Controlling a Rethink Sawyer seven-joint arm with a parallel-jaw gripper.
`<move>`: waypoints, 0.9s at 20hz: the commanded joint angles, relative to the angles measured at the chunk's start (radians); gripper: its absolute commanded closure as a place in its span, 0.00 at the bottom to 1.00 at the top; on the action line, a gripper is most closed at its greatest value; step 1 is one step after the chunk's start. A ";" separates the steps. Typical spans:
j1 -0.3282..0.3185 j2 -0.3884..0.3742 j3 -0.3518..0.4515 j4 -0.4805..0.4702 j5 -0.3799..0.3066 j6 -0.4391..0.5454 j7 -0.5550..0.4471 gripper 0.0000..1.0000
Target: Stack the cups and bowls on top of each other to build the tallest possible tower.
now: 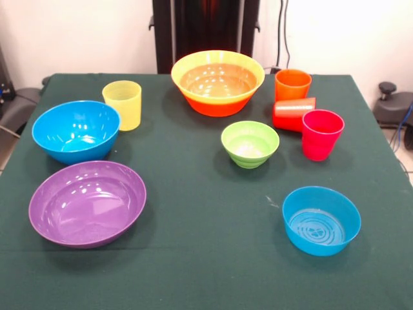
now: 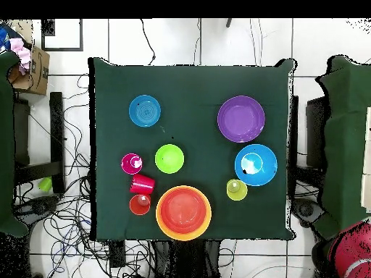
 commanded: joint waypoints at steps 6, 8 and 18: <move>-0.083 -0.059 -0.248 0.275 0.260 -0.125 -0.018 0.00; -0.080 -0.067 -0.270 0.278 0.280 -0.128 -0.016 0.00; -0.118 -0.177 -0.464 0.577 0.466 -0.204 0.255 0.00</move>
